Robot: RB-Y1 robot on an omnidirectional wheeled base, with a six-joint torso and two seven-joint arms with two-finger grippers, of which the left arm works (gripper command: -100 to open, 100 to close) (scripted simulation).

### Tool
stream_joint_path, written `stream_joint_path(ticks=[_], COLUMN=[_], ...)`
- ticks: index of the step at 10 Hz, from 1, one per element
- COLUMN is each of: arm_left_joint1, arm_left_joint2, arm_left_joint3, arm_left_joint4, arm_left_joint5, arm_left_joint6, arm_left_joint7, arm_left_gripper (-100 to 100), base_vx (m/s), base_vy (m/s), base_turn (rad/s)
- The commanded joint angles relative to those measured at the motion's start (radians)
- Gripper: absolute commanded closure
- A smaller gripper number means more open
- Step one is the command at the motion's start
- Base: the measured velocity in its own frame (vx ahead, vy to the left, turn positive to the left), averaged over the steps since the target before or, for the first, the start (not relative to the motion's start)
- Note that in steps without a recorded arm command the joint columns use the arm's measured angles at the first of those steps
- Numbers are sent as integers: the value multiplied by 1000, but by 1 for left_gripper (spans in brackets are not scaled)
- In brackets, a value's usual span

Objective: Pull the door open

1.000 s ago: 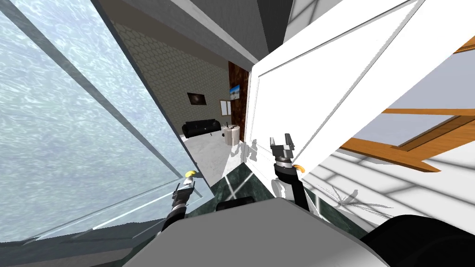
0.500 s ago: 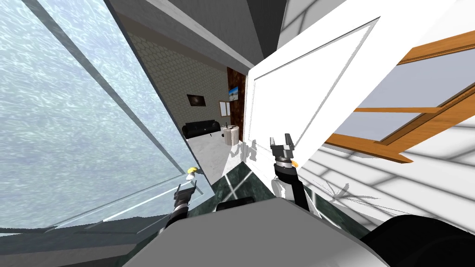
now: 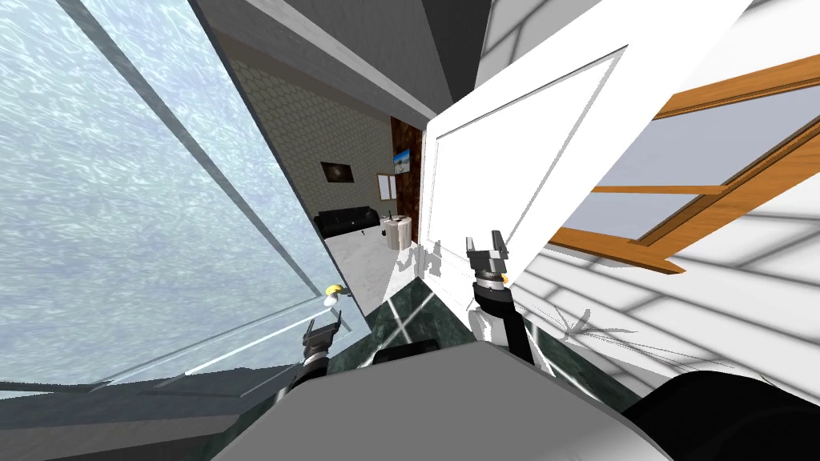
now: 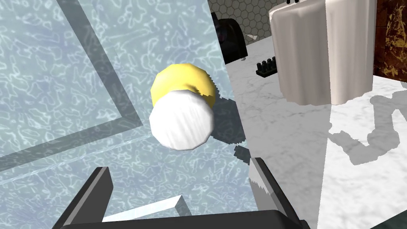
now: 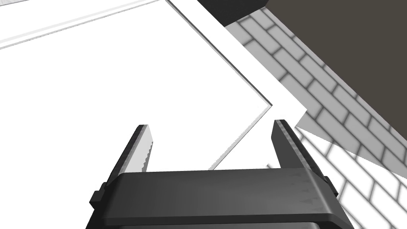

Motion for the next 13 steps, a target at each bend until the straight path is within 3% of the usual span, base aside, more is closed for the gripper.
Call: stream_joint_path(ticks=[1,7,9,10,13], arm_left_joint1=[11,41,44,43,39], arm_left_joint2=[-10,-43,-45,-22,22], arm_left_joint3=[-7,-29,-30,-18,5], arm_left_joint4=[-19,-71,-77,-59,-22], arm_left_joint5=[10,43,43,54,73], arm_left_joint6=[3,5,7,-1,-17], arm_left_joint7=[46,181,183,206,244], arm_left_gripper=[-100,-100,-100,-100,-100], base_vx=[-66,-71,-46,128,217], base_vy=[0,4,-5,1,21], base_turn=[-23,-21,-8,-108,-104])
